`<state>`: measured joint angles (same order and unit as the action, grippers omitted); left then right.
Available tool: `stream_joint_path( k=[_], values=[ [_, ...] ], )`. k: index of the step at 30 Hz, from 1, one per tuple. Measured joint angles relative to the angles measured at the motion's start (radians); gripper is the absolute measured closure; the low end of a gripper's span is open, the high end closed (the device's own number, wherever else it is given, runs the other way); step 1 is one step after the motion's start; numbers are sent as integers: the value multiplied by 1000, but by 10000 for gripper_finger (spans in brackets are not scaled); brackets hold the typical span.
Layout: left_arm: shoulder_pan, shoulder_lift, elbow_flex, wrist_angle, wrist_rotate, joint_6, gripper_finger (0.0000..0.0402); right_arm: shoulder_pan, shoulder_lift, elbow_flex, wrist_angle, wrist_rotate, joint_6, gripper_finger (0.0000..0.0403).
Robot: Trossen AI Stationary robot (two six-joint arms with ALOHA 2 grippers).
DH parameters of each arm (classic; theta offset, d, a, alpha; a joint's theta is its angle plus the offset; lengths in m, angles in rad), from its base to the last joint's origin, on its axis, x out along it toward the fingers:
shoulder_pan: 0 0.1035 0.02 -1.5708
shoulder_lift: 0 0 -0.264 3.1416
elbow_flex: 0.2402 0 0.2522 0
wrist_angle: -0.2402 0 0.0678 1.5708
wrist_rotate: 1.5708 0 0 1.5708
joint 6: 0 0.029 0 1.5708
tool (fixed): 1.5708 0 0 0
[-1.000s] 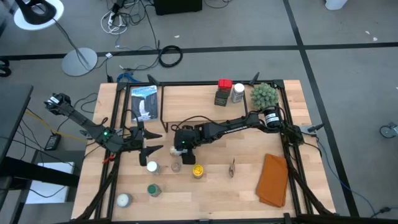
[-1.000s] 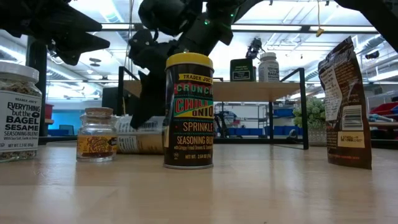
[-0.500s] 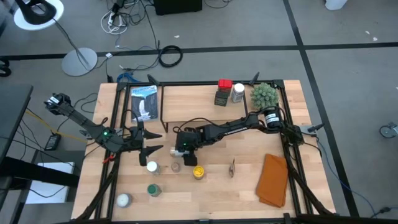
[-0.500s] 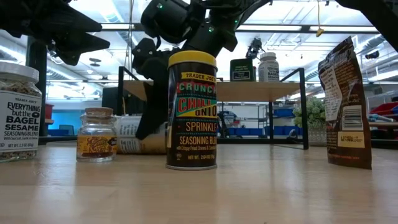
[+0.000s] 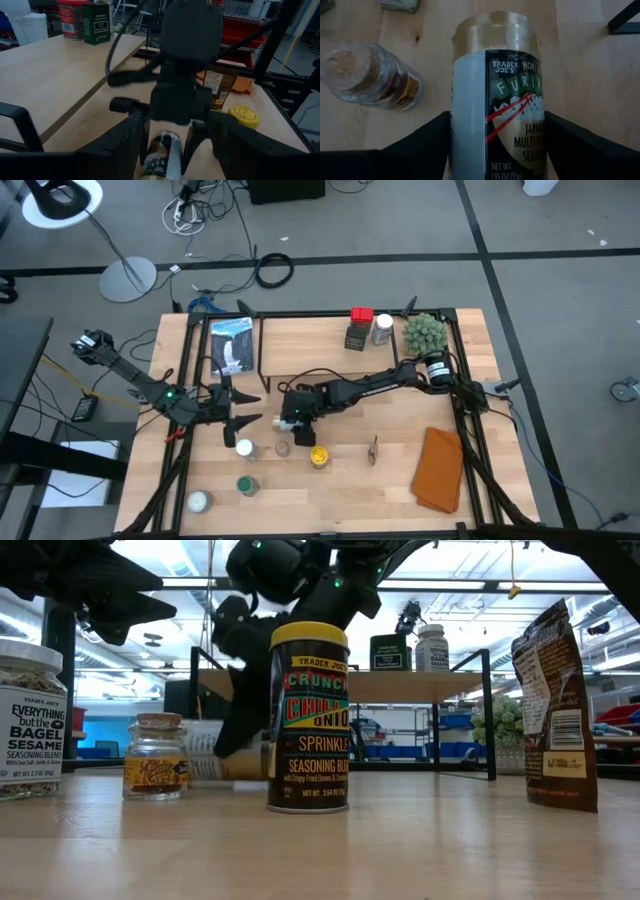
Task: Shelf spices
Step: Put the golden seasoning bottle on the shelf aligned with the other red seasoning can
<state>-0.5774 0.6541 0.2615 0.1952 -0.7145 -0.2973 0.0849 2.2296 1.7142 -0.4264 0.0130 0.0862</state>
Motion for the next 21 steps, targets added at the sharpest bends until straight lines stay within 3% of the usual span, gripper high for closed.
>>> stream_joint_path(
  k=[11,21],
  values=[
    [0,0,0,1,21,-2,172,32,-150,3,-17,103,-1,131],
    [0,0,0,21,56,-5,172,115,-286,3,-312,315,66,131]
  ],
)
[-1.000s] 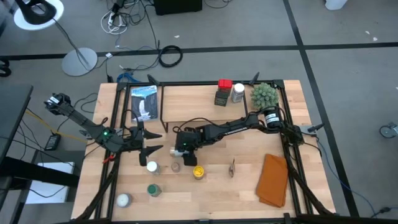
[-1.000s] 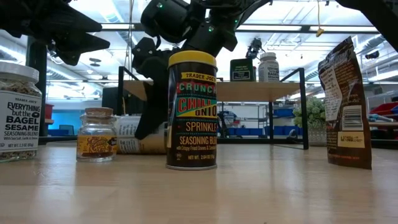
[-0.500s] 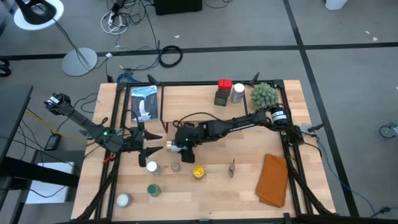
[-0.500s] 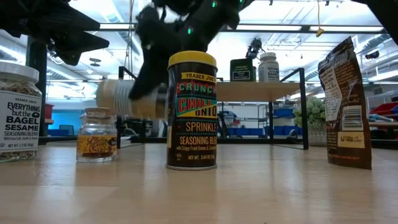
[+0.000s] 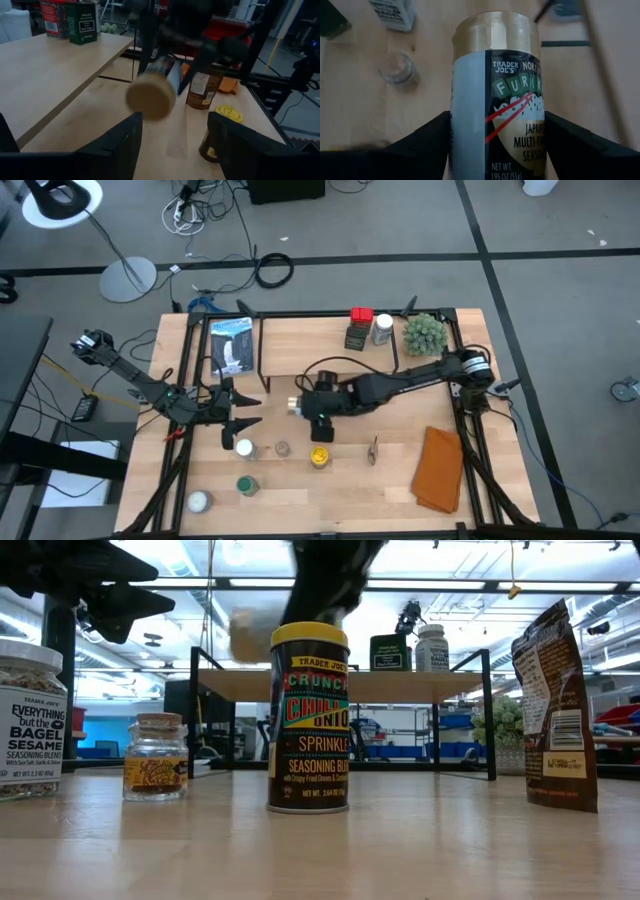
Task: Shelf spices
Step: Put the golden seasoning bottle on the shelf aligned with the other red seasoning can
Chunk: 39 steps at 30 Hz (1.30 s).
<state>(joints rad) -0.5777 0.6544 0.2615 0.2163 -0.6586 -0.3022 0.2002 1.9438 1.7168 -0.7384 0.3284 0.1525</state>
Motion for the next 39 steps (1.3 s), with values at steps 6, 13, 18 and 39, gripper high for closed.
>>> stream_joint_path(
  k=[6,13,18,39],
  values=[
    [0,0,0,-1,2,1,172,105,-107,0,-217,229,158,131],
    [0,0,0,0,2,3,172,266,-231,-74,-352,527,464,131],
    [0,0,0,0,2,3,172,346,-300,-301,-204,742,670,131],
    [0,0,0,1,10,7,172,-50,-311,-836,1712,213,-330,130]
  ],
)
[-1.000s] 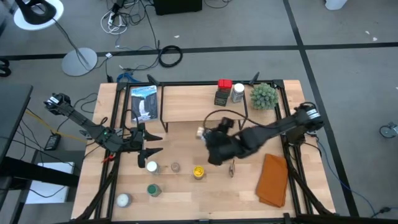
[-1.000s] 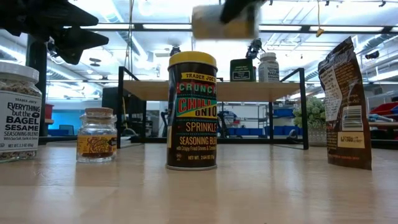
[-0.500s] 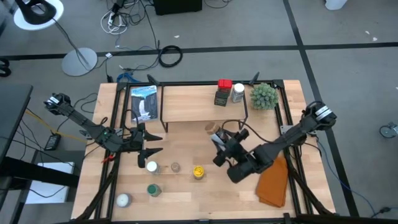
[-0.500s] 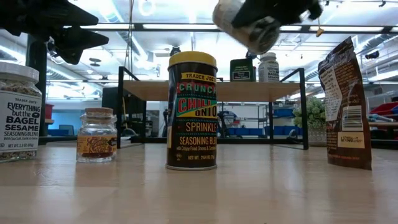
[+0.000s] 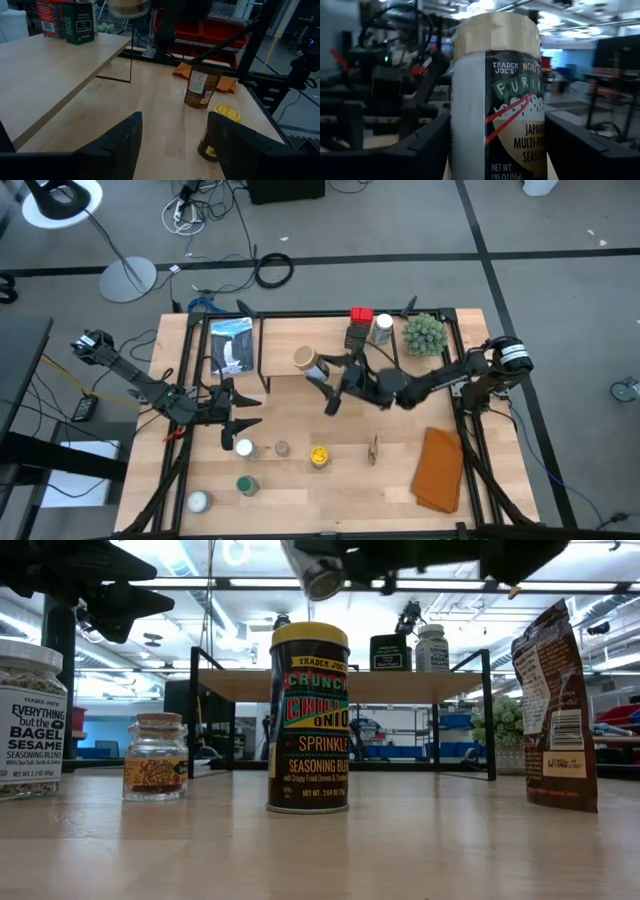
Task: Shelf spices
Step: Put the golden seasoning bottle on the shelf aligned with the other red seasoning can
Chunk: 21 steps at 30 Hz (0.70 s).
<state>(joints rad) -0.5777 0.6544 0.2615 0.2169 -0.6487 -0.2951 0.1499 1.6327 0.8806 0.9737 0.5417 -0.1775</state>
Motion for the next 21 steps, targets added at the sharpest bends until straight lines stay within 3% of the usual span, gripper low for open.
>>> stream_joint_path(
  k=[4,13,21],
  values=[
    [0,0,0,-2,0,4,172,-80,13,5,-13,-131,67,129],
    [0,0,1,1,-19,33,172,-124,120,44,-25,-174,125,129],
    [2,0,1,28,-179,84,172,-62,132,75,-20,-284,150,128]
  ],
)
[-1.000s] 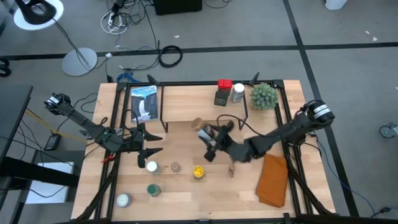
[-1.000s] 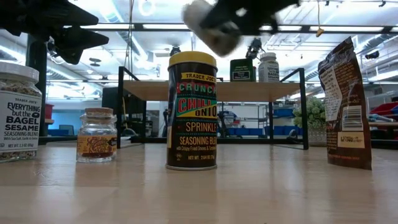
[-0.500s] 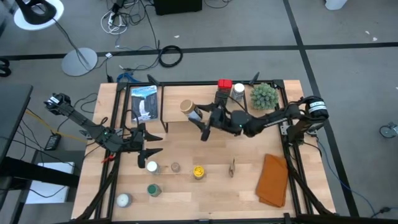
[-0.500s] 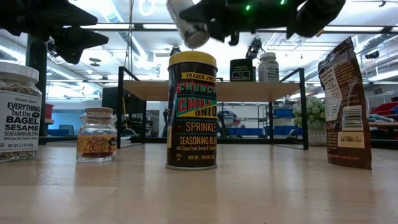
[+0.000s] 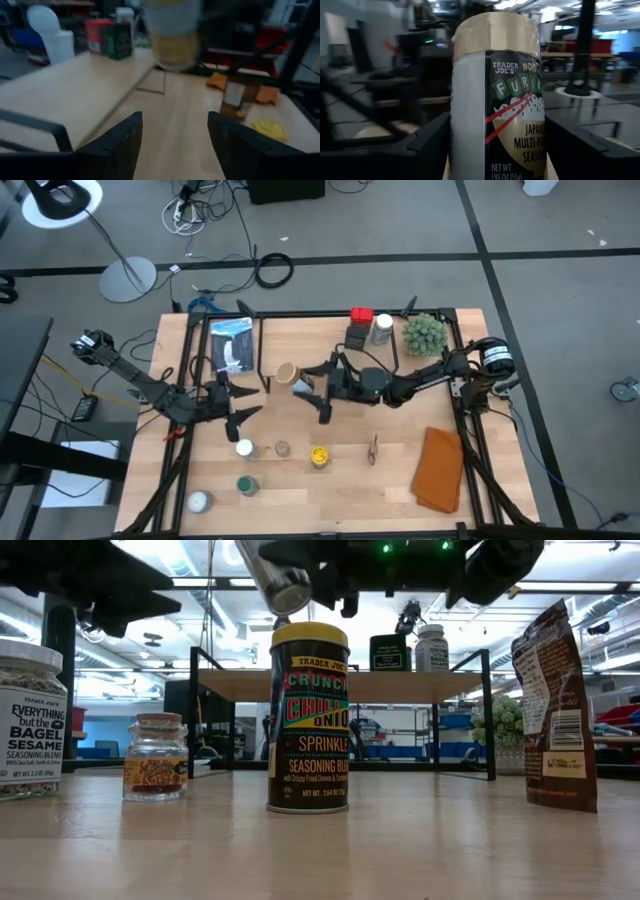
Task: Shelf spices
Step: Put the golden seasoning bottle on the shelf aligned with the other red seasoning can
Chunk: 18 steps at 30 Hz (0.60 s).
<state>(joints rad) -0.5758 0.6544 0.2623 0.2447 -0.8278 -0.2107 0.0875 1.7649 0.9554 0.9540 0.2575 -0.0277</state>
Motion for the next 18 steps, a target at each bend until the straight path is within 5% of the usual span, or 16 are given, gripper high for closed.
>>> stream_joint_path(
  k=[5,18],
  values=[
    [28,0,0,133,-13,115,172,31,0,1,-35,1,0,124],
    [237,1,5,213,292,124,172,28,1,1,-44,4,-1,118]
  ],
)
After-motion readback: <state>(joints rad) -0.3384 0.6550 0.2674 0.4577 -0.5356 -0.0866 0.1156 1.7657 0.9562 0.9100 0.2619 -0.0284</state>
